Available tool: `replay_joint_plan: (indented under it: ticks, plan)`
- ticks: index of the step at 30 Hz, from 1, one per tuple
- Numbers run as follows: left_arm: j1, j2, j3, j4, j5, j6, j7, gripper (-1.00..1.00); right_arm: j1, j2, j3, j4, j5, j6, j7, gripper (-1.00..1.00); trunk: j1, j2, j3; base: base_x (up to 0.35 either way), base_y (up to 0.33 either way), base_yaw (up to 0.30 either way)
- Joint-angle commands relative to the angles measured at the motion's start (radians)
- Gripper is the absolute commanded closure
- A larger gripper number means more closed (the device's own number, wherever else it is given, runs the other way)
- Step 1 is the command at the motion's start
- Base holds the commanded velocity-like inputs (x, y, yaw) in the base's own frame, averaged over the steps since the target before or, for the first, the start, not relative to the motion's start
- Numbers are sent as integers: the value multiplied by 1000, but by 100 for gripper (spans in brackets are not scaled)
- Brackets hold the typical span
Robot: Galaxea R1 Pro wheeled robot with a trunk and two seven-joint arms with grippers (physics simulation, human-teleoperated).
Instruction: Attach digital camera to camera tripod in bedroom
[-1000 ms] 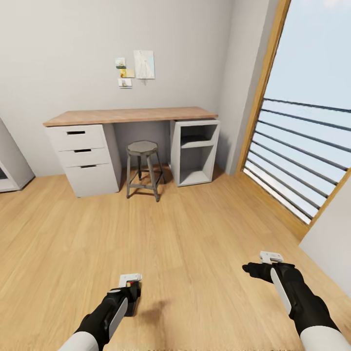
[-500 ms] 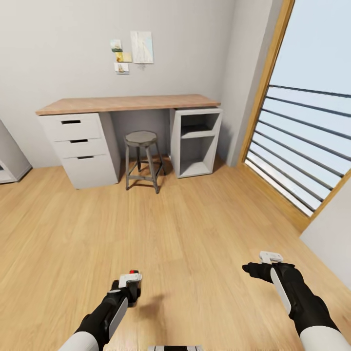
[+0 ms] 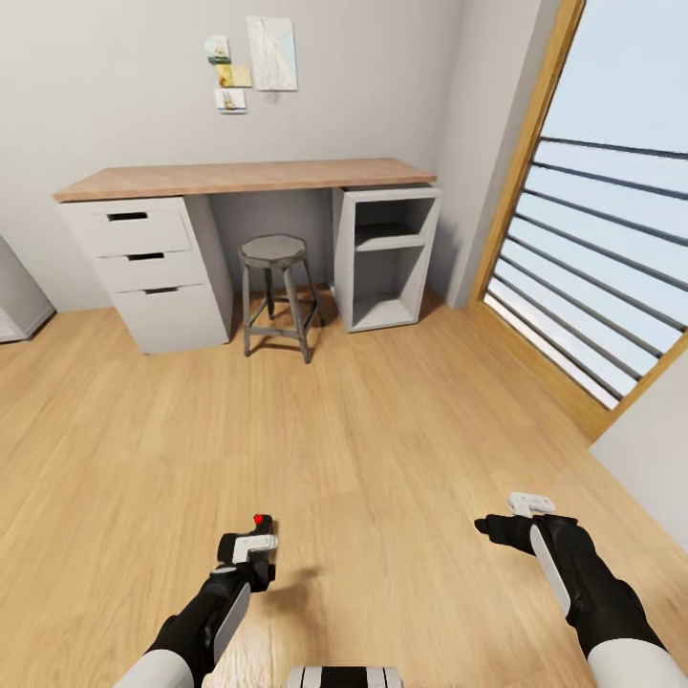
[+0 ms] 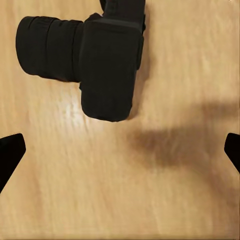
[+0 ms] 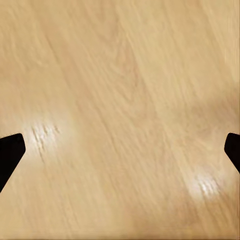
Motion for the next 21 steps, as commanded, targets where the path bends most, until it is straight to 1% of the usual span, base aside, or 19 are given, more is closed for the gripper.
replay_joint_plan:
  ticks: [1,3,9,12,17,21]
  plan:
    - [0,-1,2,-6,3,4,3,-100,0,0,-1,-1,-4,4,1,-100,0,-1,-5,0,0,0]
    - [0,-2,2,-15,3,1,3,-100,0,0,-1,-1,-4,4,1,-100,1,-1,-13,0,0,0]
    - [0,-2,-1,-37,3,-90,3,-100,0,0,-1,-1,-4,4,1,-100,4,-2,-36,0,0,0]
    - [0,-2,-2,-42,2,-122,4,-100,0,1,-1,-1,-6,4,1,-100,5,-3,-47,0,0,0]
    - [0,-1,-5,-46,0,-154,2,-100,0,4,1,0,-8,4,1,-100,7,-4,-67,0,0,0]
    - [0,0,-6,-54,-4,-159,2,-100,0,4,1,1,-8,4,1,-100,9,-5,-82,0,0,0]
